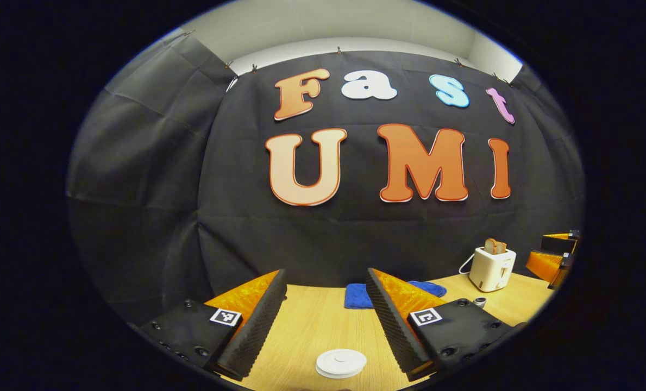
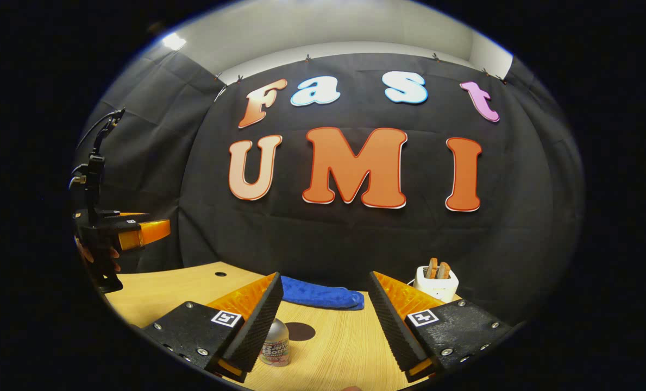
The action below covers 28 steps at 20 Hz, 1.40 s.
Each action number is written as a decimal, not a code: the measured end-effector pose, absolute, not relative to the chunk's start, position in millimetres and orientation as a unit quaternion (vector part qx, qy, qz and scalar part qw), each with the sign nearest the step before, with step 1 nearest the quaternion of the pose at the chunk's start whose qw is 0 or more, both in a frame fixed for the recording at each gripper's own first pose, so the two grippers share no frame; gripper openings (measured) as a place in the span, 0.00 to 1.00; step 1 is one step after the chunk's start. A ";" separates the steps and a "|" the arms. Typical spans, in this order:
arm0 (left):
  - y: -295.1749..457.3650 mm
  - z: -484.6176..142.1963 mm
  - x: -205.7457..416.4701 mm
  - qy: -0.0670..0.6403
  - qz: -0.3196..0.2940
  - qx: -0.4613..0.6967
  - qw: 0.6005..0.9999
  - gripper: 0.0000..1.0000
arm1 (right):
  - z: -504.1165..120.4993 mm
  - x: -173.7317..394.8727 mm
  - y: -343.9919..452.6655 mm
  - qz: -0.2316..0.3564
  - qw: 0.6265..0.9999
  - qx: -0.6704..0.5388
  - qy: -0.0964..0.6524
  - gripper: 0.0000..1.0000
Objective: Open the teacup lid with one hand, grasp the water bottle and pour water into the teacup with the other hand; after pouring, place the water bottle on the coaster and then close the teacup lid.
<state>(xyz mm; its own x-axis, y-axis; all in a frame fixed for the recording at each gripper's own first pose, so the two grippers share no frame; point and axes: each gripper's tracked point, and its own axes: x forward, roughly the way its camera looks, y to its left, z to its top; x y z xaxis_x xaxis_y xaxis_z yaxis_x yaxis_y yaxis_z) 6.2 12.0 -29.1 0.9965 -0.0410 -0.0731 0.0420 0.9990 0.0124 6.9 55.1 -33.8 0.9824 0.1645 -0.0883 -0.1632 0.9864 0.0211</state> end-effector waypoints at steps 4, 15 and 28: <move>20.6 -62.5 4.3 0.069 -0.021 0.010 0.997 0.94 | -50.5 1.7 81.0 0.116 0.991 0.007 0.061 0.95; -2.7 -169.4 -0.2 0.159 -0.068 0.037 0.984 0.98 | -122.5 -7.8 118.0 0.162 0.979 -0.006 0.126 0.95; -7.5 -240.9 11.4 0.238 -0.079 0.048 0.967 0.81 | -190.4 4.4 137.9 0.186 0.962 -0.017 0.198 0.95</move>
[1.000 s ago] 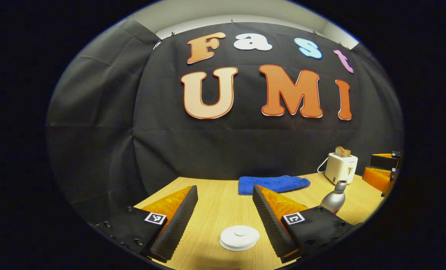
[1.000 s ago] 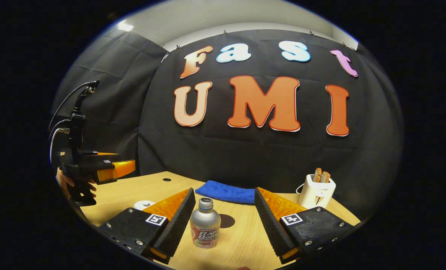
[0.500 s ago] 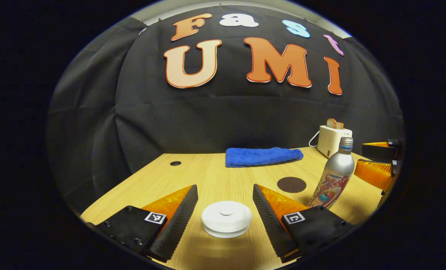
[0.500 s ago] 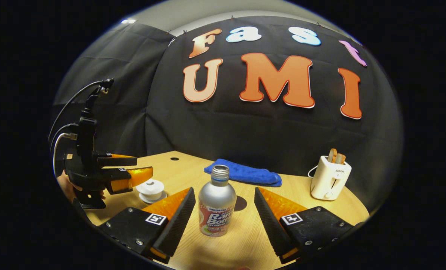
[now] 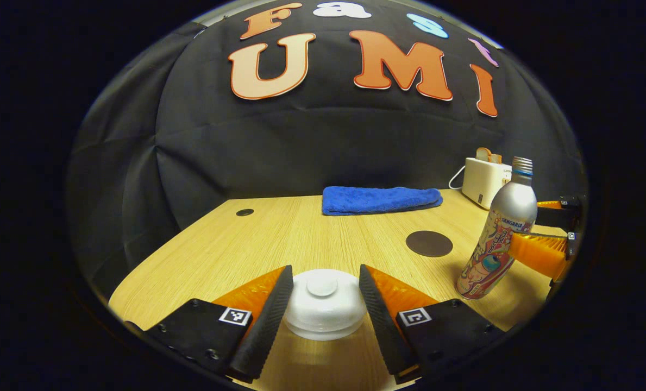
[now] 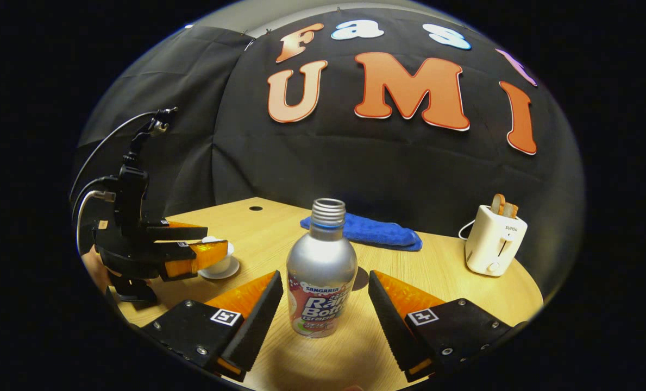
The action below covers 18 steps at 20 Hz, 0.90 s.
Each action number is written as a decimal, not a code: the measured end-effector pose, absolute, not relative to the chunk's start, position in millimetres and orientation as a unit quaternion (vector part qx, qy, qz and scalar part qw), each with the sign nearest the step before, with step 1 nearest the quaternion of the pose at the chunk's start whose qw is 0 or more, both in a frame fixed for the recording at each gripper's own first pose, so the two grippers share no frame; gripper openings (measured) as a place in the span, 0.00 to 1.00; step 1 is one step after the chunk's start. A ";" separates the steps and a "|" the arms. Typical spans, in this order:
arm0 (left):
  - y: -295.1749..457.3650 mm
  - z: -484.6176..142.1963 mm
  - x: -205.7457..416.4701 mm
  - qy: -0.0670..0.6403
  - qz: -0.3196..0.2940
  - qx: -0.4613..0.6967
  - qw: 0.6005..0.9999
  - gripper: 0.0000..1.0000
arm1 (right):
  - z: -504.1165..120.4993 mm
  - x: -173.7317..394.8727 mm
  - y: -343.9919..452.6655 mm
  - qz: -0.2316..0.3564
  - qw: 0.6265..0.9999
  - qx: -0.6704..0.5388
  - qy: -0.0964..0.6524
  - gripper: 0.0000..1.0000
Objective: Open the teacup lid with one hand, grasp the water bottle and pour water into the teacup with the other hand; after pouring, place the water bottle on the coaster and then close the teacup lid.
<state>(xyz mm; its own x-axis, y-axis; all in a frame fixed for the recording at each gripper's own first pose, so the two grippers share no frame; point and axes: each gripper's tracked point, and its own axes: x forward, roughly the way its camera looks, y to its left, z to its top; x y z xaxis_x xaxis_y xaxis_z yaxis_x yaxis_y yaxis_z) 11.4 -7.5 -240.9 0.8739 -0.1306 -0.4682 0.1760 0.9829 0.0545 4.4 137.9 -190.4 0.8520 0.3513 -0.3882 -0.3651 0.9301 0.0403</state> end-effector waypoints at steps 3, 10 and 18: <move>-7.4 -242.0 17.2 0.241 -0.077 0.053 0.966 0.78 | -197.7 7.5 139.4 0.189 0.960 -0.019 0.205 0.95; -8.2 -239.0 24.1 0.244 -0.077 0.073 0.964 0.48 | -210.4 13.8 142.6 0.198 0.956 -0.011 0.217 0.95; -8.5 -234.4 29.2 0.228 -0.078 0.045 0.969 0.33 | -229.4 20.7 147.2 0.197 0.950 -0.023 0.242 0.96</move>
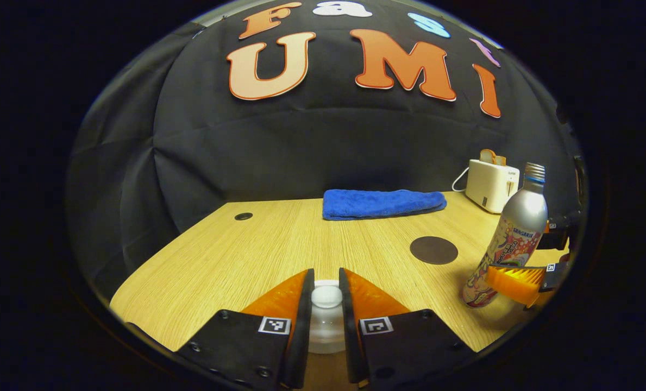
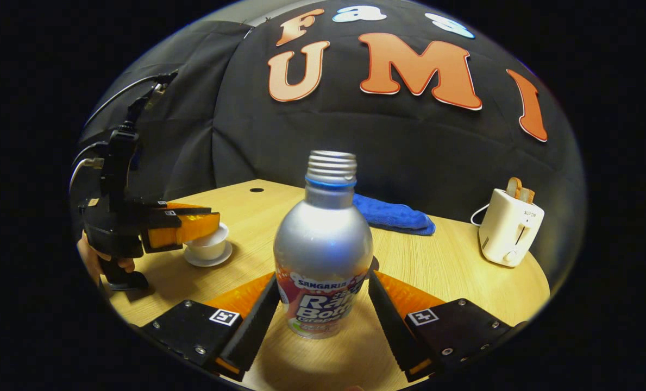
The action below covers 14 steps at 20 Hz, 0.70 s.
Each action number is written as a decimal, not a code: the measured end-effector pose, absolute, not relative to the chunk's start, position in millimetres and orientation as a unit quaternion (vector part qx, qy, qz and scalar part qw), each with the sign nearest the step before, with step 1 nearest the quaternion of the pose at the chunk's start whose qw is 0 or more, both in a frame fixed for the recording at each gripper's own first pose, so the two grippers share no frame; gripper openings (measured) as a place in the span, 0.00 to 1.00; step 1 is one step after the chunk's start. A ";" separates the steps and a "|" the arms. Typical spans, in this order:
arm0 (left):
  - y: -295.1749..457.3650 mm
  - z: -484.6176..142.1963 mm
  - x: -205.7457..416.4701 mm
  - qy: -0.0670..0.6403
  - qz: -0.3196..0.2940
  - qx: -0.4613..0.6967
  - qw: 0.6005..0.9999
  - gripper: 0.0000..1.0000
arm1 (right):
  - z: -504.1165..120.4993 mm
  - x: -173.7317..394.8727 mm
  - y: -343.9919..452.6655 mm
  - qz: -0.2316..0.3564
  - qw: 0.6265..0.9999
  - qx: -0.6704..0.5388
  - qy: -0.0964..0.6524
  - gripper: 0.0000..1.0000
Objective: Open the teacup lid with one hand, grasp the water bottle and pour water into the teacup with the other hand; after pouring, place the water bottle on the coaster and then close the teacup lid.
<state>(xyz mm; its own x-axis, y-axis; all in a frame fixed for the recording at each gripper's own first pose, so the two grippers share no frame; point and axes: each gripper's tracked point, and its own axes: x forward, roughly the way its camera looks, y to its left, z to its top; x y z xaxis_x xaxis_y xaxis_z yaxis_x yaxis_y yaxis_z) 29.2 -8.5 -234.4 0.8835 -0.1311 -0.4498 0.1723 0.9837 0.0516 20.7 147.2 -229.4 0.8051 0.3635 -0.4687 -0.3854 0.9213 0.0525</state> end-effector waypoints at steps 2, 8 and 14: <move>-5.1 -227.6 30.8 0.220 -0.074 0.039 0.972 0.33 | -234.4 20.0 151.4 0.200 0.946 -0.020 0.253 0.96; 19.3 -209.4 30.3 0.201 -0.052 0.048 0.977 0.33 | -222.6 24.1 156.6 0.204 0.941 -0.065 0.262 0.81; 54.0 -195.9 20.0 0.188 -0.022 0.055 0.980 0.33 | -208.6 34.7 167.2 0.225 0.918 -0.241 0.219 0.79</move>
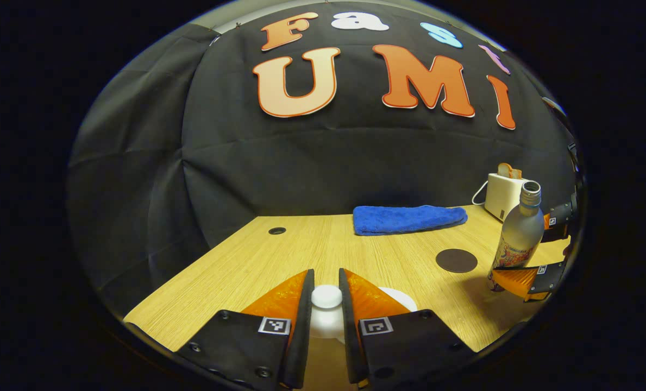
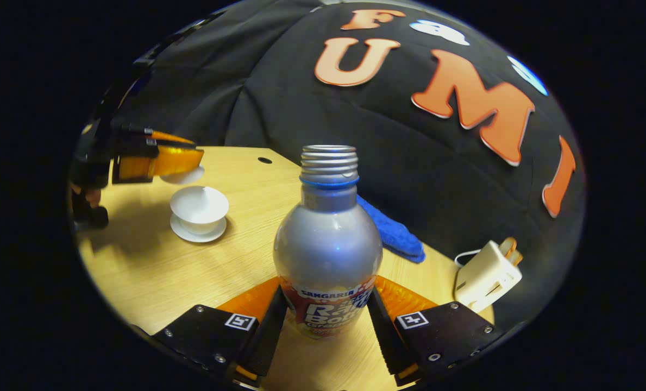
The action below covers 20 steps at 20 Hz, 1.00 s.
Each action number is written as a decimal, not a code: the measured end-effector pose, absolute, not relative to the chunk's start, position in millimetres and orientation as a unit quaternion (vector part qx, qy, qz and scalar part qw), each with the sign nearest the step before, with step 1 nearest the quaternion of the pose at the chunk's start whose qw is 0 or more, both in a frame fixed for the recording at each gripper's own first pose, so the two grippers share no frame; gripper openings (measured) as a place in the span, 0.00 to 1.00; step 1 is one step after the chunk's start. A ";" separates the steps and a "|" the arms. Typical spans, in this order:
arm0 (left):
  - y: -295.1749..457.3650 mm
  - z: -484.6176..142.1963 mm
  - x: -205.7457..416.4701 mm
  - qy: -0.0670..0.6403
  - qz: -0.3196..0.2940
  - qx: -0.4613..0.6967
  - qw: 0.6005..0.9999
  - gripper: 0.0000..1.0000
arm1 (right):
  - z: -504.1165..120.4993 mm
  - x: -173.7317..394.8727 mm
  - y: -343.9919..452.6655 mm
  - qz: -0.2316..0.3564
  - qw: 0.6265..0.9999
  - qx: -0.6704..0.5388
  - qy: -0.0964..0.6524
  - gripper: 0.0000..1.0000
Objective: Open the teacup lid with one hand, grasp the water bottle and pour water into the teacup with the other hand; after pouring, place the water bottle on the coaster and then close the teacup lid.
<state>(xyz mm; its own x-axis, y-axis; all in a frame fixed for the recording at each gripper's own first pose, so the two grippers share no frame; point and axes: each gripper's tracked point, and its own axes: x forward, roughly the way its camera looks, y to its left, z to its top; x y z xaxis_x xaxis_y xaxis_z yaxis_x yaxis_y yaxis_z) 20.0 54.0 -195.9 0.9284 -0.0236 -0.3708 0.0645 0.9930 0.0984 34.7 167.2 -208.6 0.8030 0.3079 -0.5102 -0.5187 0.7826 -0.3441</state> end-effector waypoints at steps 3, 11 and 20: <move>77.9 -191.5 12.5 0.183 -0.005 0.050 0.982 0.33 | -200.7 37.5 183.4 0.243 0.902 -0.298 0.198 0.79; 140.8 -181.9 -14.8 0.180 0.031 0.043 0.982 0.32 | -184.8 74.6 206.0 0.249 0.861 -0.414 0.161 0.82; 170.3 -190.7 -29.5 0.191 0.047 0.041 0.980 0.32 | -197.2 96.3 231.9 0.256 0.786 -0.552 0.108 0.78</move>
